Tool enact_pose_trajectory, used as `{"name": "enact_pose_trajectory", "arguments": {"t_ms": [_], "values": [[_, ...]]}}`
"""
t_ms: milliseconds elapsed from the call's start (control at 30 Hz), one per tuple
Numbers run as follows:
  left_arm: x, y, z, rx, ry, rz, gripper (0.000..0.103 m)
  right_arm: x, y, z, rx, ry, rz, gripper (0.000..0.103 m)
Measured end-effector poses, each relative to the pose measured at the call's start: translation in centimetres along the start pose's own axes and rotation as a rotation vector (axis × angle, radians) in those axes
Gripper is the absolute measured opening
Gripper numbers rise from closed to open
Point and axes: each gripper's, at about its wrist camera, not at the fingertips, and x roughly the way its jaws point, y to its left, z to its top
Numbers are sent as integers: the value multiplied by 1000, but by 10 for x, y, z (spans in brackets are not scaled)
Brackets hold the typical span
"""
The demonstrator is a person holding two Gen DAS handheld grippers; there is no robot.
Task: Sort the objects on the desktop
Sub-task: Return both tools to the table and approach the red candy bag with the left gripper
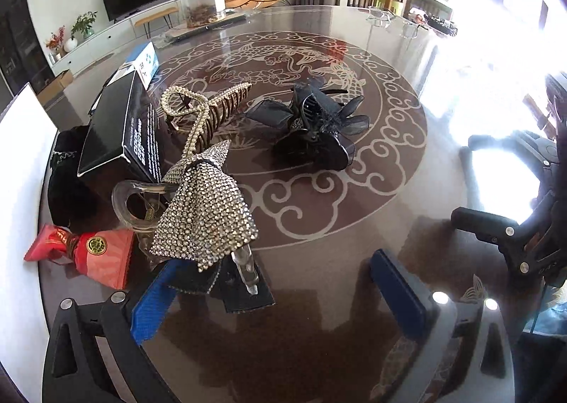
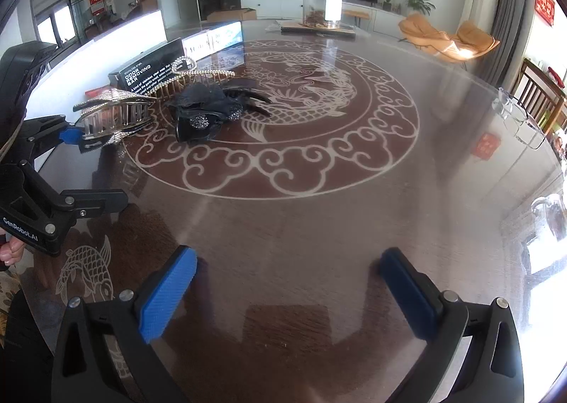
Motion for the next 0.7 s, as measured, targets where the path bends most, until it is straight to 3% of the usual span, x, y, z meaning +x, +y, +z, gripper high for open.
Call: {"name": "enact_pose_trajectory", "arguments": {"t_ms": [67, 700], "values": [[0, -2, -1, 14, -41, -10, 103, 0, 0, 0, 0, 0, 0, 103], [5, -2, -1, 0, -53, -1, 103, 0, 0, 0, 1, 0, 0, 103]]}}
